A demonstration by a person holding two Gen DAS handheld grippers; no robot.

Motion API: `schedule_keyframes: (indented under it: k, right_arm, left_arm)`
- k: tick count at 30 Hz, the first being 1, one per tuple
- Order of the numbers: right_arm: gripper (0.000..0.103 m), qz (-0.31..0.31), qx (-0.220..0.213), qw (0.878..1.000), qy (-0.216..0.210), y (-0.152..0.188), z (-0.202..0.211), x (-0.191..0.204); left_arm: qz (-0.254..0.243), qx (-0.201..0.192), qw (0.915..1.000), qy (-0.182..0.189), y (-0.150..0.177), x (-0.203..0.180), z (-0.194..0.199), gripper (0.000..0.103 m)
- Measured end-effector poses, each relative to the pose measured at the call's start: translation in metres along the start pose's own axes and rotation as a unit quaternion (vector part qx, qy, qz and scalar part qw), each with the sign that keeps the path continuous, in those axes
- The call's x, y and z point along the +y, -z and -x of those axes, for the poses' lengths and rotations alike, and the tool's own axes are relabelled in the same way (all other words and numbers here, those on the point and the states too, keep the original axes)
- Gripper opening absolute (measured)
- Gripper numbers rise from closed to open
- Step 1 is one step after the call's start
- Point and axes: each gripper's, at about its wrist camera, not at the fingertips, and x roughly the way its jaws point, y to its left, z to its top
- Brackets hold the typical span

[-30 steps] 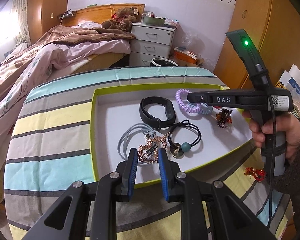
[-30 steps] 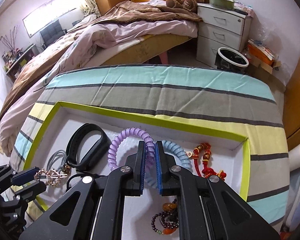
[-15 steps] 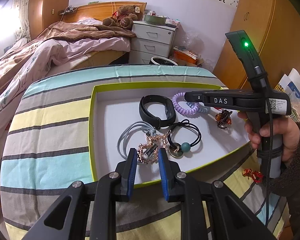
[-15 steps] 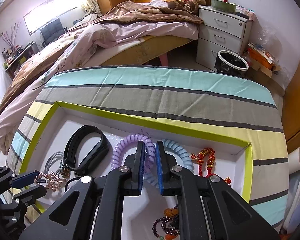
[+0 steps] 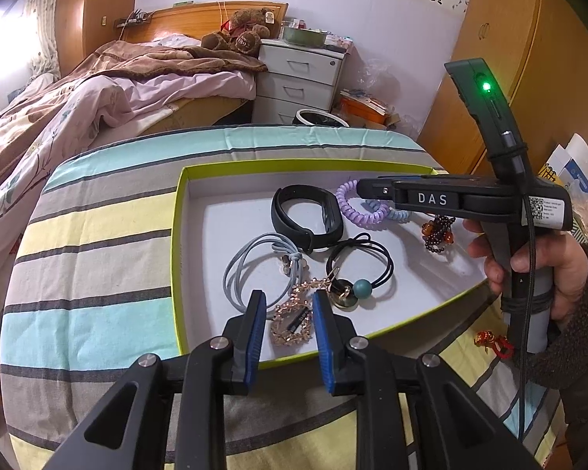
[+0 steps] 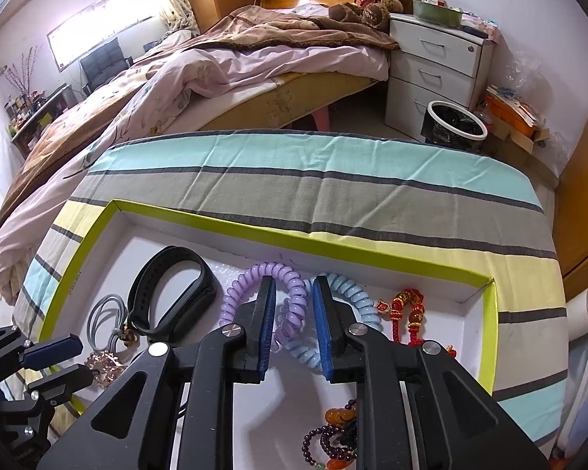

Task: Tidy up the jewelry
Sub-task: 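Open the left tool releasing the gold brooch while the right tool releases the purple coil, then move the left tool to the gold ring while the right tool reaches the red knotted ornament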

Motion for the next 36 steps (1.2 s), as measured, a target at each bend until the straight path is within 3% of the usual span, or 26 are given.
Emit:
schedule_keyframes:
  k: [2, 3, 8, 18, 24, 36]
  right_arm:
    - [0.041, -0.003, -0.003, 1.0, -0.004, 0.0, 0.002, 0.0]
    - [0.042, -0.004, -0.004, 1.0, -0.005, 0.0, 0.002, 0.0]
    - [0.042, -0.004, -0.012, 1.0, -0.007, 0.002, 0.009, 0.001]
    - [0.042, -0.009, -0.045, 0.999, -0.002, 0.019, 0.046, 0.008]
    - [0.042, -0.015, -0.083, 0.996, 0.011, 0.045, 0.087, 0.015]
    - [0.042, -0.036, -0.112, 0.993, 0.022, 0.102, 0.138, 0.018]
  left_arm:
    - [0.0, 0.0, 1.0, 0.001, 0.0, 0.0, 0.0, 0.027]
    - [0.0, -0.001, 1.0, 0.0, 0.0, 0.0, 0.001, 0.028]
    - [0.002, -0.001, 1.0, -0.001, 0.001, -0.004, 0.003, 0.036]
    - [-0.001, -0.023, 0.9993, -0.031, 0.002, -0.019, 0.027, 0.039]
    - [0.009, -0.04, 0.9981, -0.046, 0.009, -0.03, 0.047, 0.04]
    - [0.008, -0.052, 0.9977, -0.042, 0.037, -0.053, 0.078, 0.04]
